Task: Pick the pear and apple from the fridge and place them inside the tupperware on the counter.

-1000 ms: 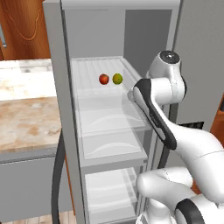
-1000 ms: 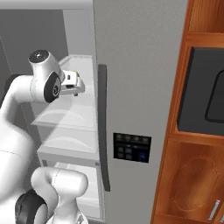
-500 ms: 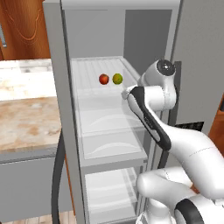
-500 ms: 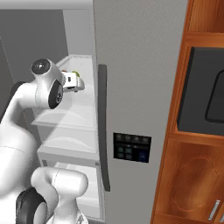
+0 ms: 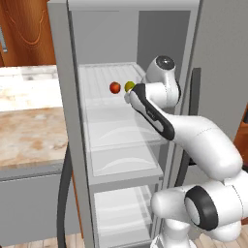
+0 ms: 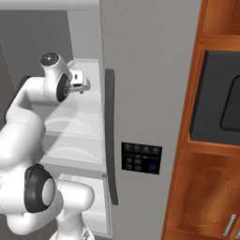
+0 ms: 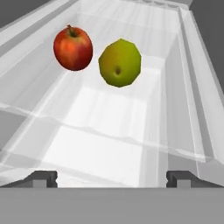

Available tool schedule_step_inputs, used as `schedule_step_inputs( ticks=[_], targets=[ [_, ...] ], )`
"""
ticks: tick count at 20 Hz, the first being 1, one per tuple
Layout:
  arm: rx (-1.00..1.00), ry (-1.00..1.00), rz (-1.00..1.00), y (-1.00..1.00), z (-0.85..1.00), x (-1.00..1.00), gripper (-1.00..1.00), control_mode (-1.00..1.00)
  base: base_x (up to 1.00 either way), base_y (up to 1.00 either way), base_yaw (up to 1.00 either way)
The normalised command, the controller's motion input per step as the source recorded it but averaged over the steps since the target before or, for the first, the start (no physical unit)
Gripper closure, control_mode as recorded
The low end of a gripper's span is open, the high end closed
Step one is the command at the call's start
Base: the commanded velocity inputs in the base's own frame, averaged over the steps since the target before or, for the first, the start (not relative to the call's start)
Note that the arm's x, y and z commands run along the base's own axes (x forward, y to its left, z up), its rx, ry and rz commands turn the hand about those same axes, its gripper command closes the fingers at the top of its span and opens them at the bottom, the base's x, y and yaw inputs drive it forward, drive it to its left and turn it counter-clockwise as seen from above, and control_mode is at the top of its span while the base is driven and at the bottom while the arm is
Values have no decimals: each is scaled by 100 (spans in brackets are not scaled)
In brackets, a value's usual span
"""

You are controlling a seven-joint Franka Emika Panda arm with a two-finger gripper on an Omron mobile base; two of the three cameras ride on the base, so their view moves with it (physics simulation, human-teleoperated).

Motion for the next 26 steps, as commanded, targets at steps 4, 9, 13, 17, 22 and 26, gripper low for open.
schedule_step_inputs(
  ticks=[4, 9, 13, 17, 22, 26],
  targets=[
    [0, -6, 0, 10, 0, 42, -100, -100, 0, 0, 0],
    [0, -3, 0, 2, 0, 42, -100, -100, 0, 0, 0],
    [0, 0, 0, 0, 1, 50, -100, -100, 0, 0, 0],
    [1, 0, 0, 0, 0, 51, -100, -100, 0, 0, 0],
    [1, 1, 0, 0, 0, 44, -100, -100, 0, 0, 0],
    [0, 11, 0, 1, 0, 33, -100, -100, 0, 0, 0]
  ],
)
